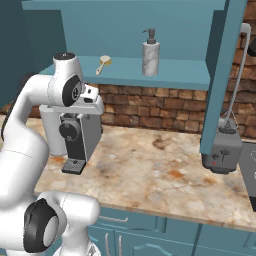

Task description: Locate and retrieve the dish brush and soap dispenser from the cabinet. Place them next to the sink.

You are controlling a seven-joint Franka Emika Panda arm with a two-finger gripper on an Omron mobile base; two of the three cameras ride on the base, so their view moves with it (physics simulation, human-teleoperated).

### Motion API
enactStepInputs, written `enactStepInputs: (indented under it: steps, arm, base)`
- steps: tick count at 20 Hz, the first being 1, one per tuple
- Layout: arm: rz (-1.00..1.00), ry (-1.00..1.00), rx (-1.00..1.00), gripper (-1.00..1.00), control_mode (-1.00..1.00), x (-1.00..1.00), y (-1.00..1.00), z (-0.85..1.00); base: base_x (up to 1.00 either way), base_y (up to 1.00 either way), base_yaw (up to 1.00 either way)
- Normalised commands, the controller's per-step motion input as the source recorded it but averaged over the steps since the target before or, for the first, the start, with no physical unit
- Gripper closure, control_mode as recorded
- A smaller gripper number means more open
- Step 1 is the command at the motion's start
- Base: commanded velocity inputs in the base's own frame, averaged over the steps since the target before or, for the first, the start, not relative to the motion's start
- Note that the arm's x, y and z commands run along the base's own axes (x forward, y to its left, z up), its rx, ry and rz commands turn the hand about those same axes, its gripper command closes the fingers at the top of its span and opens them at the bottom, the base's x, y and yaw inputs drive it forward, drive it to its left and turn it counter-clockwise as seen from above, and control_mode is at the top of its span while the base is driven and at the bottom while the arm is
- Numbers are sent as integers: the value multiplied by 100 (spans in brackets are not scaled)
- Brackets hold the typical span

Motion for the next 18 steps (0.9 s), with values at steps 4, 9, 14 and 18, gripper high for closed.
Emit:
enactStepInputs:
  steps: [4,9,14,18]
  arm:
    - [0,-4,1,-100,-100,-16,-1,0]
    - [-2,-12,0,-100,-100,-26,-2,12]
    - [-4,-17,0,-100,-100,-26,0,35]
    - [-6,-16,0,-100,-100,-22,-3,45]
  base:
    - [0,0,0]
    - [0,0,0]
    - [0,0,0]
    - [0,0,0]
